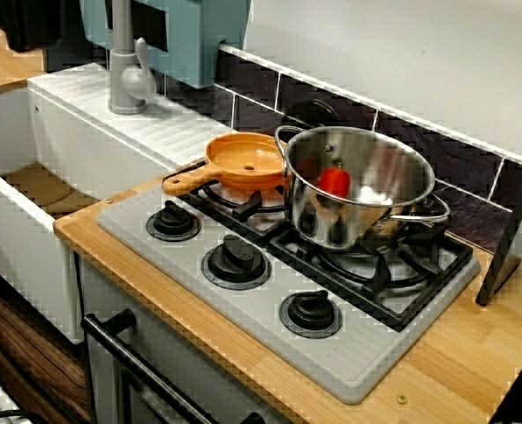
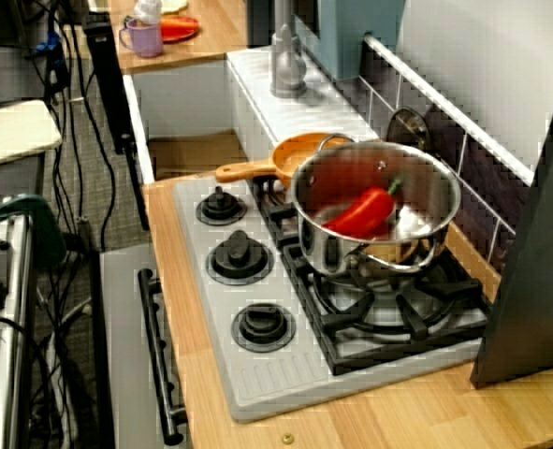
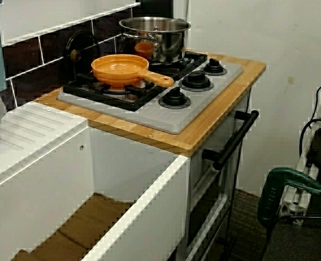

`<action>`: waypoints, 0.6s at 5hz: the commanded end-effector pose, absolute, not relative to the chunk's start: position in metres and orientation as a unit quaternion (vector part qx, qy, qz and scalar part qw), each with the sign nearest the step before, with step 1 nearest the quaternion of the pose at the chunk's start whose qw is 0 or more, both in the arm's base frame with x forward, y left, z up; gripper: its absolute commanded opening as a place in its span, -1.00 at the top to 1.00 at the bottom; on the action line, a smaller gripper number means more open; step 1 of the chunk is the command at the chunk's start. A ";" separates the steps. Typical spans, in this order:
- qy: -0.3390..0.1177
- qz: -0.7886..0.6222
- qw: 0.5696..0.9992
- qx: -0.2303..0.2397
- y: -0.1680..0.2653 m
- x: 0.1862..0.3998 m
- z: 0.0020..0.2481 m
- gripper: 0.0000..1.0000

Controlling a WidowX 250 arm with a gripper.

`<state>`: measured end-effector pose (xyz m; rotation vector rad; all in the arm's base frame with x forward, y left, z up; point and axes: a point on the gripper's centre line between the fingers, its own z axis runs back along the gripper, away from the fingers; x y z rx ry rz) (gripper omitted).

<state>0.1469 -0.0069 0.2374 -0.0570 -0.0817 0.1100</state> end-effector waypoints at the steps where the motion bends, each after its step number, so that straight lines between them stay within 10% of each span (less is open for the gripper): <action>1: -0.060 0.038 0.997 -0.042 -0.021 0.114 0.257 -1.00; 3: -0.077 0.051 0.996 0.011 -0.040 0.175 0.229 -1.00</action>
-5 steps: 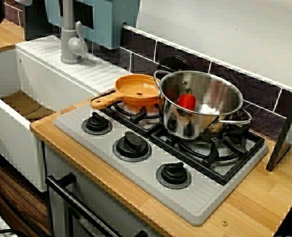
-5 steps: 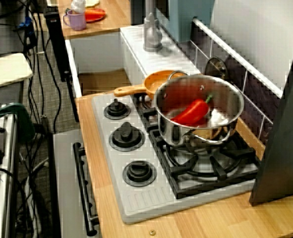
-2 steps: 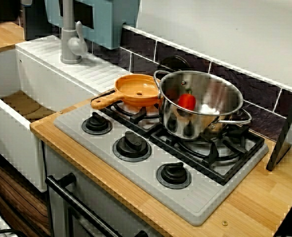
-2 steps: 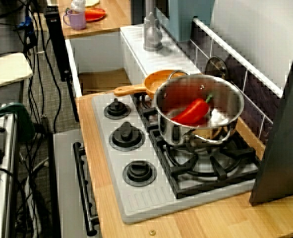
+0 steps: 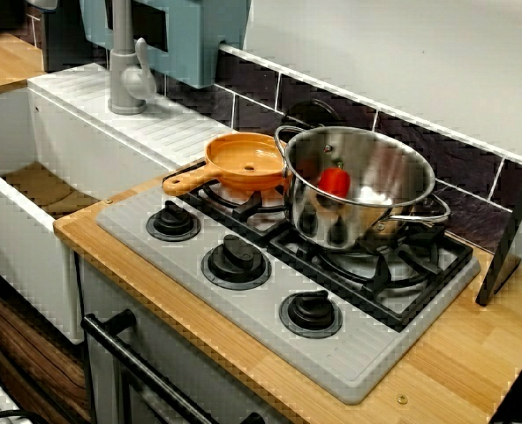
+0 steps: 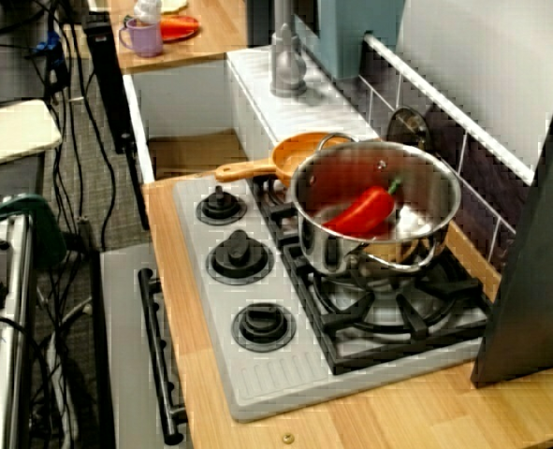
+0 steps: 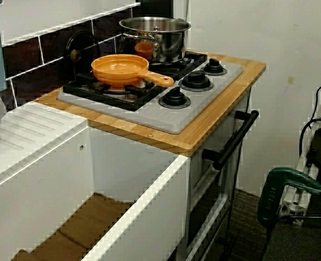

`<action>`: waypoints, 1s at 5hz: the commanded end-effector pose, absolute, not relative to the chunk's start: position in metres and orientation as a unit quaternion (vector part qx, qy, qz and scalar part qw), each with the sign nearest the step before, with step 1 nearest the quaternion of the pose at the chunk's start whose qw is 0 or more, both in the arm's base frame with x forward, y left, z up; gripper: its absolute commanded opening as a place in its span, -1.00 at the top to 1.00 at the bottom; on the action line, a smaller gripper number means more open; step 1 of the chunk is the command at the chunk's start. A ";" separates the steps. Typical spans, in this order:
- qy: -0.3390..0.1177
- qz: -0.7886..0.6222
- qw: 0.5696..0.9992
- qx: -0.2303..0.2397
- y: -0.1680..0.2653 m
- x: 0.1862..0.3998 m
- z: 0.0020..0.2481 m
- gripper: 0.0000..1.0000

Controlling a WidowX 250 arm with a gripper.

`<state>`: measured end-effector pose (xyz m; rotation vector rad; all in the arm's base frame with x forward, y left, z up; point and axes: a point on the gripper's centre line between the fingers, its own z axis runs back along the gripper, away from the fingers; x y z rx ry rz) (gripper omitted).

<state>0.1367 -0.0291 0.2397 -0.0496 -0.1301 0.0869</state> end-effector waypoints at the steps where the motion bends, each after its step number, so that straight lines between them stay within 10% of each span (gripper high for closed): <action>1: -0.090 0.045 0.994 0.033 -0.055 0.206 0.223 -1.00; 5: -0.087 0.084 0.992 0.017 -0.072 0.340 0.199 -1.00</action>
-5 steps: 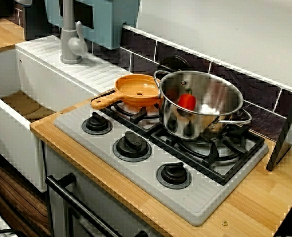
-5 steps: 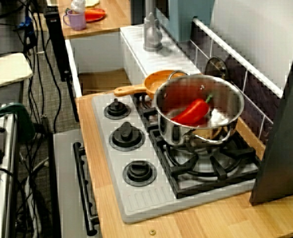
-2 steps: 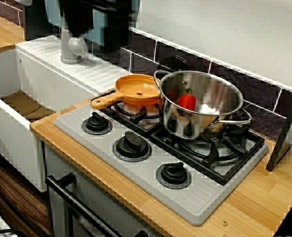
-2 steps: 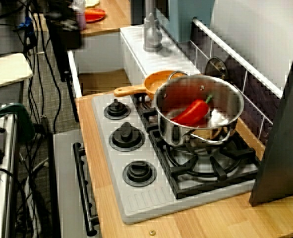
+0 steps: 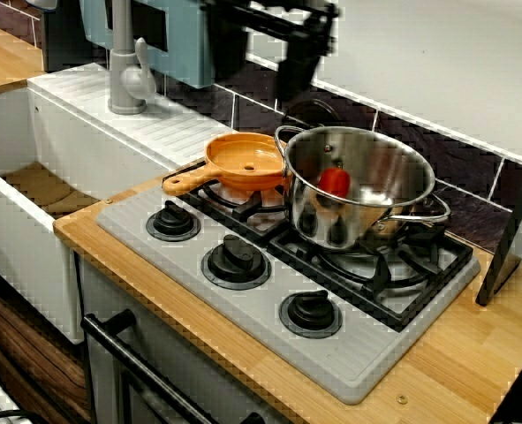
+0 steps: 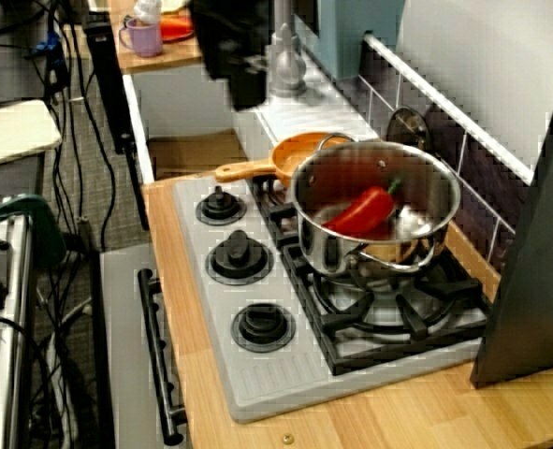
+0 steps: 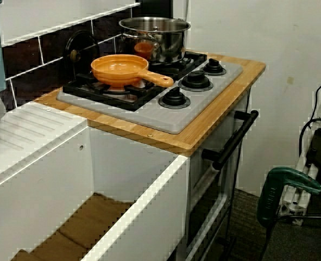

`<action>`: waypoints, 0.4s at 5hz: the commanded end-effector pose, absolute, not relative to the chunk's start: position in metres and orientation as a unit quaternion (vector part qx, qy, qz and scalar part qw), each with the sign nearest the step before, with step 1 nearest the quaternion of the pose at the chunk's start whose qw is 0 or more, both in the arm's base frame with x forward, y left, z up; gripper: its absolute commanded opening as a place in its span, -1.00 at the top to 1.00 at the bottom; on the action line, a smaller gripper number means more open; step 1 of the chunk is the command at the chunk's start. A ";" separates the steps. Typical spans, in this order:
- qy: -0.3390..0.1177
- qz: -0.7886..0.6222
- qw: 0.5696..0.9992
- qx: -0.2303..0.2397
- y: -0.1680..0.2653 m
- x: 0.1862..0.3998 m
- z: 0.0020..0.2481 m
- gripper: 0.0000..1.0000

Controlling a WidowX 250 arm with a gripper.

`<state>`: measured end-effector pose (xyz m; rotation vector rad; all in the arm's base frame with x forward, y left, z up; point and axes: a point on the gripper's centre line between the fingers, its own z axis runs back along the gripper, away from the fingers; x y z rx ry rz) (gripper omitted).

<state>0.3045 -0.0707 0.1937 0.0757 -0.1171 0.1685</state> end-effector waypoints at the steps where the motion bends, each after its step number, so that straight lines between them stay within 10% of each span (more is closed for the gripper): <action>1: -0.088 0.097 0.991 0.007 -0.072 0.373 0.189 -1.00; 2: -0.084 0.106 0.991 0.008 -0.072 0.393 0.176 -1.00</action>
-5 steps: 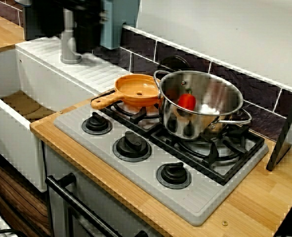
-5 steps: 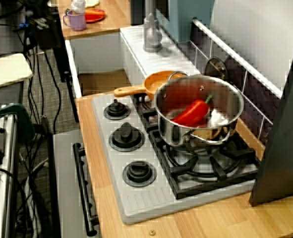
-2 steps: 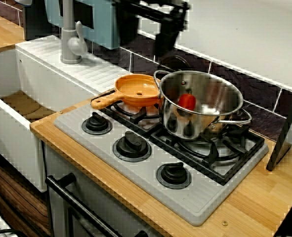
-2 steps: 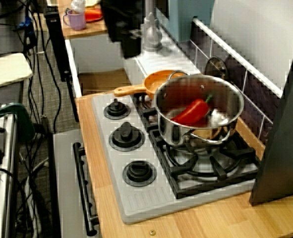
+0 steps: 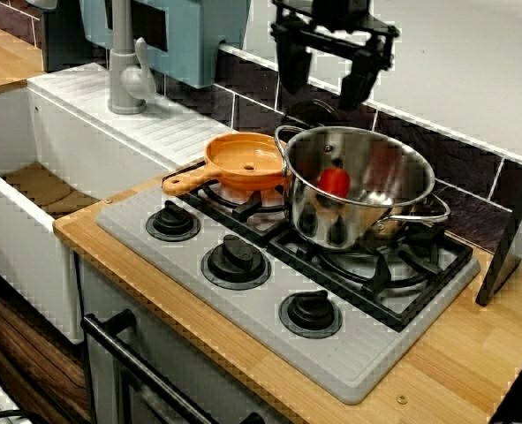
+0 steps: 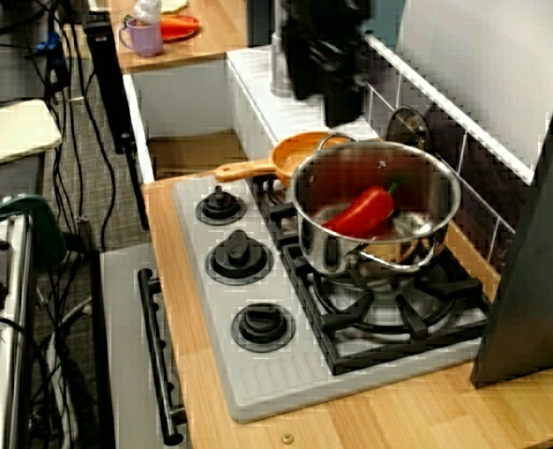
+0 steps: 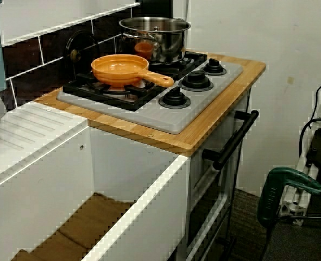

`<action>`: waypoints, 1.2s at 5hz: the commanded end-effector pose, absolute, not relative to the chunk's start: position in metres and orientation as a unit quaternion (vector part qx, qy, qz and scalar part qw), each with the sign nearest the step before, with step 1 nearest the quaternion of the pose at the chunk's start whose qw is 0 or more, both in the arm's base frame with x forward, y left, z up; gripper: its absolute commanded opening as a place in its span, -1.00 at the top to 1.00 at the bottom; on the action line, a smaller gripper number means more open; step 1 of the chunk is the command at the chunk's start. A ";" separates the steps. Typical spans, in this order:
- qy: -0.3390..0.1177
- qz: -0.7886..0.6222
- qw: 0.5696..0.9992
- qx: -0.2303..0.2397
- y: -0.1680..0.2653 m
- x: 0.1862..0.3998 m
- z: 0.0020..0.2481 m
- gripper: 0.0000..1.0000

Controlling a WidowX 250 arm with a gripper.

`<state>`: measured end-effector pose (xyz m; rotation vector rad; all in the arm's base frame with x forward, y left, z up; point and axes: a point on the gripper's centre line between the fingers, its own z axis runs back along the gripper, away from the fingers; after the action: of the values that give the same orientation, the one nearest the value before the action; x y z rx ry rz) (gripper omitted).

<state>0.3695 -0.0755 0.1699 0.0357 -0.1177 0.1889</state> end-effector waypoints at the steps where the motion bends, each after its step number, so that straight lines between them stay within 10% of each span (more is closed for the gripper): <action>1: -0.083 0.107 0.991 0.011 -0.074 0.403 0.165 -1.00; 6: -0.084 0.117 0.989 0.010 -0.088 0.388 0.145 -1.00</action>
<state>0.3867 -0.0885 0.1142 0.0497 -0.0882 0.2416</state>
